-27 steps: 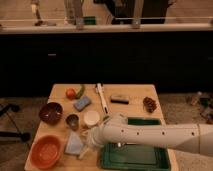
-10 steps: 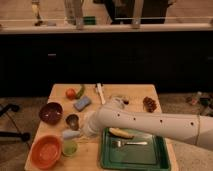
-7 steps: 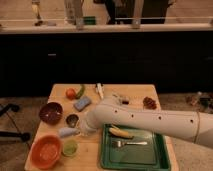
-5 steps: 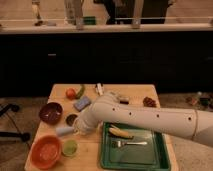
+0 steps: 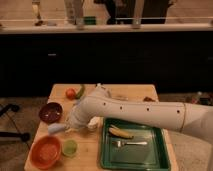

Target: Place towel in purple bowl

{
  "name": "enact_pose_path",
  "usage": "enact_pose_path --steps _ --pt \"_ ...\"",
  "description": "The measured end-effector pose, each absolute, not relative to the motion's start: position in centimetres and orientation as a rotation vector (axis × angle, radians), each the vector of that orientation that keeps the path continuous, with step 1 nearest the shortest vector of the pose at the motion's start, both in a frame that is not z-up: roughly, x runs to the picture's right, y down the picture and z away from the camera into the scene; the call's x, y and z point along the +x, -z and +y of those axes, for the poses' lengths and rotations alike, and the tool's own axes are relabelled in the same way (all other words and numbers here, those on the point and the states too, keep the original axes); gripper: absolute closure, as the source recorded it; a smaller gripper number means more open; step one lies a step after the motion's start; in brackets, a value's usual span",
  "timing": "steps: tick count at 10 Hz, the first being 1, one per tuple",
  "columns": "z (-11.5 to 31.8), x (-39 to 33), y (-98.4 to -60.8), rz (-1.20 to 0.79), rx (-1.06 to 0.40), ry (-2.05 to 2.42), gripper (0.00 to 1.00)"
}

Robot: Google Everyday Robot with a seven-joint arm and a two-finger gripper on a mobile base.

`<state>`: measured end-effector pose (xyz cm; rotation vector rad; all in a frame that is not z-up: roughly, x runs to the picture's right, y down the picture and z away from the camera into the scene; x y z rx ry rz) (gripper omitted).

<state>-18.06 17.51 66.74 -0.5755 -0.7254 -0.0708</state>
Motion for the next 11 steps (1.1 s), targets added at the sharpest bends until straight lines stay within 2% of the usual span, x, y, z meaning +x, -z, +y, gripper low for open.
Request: enact_pose_path --steps 6,11 --pt "17.5 -18.0 -66.8 -0.724 -0.573 0.072 1.0" --pt "12.3 -21.2 -69.3 -0.714 -0.505 0.211 1.0"
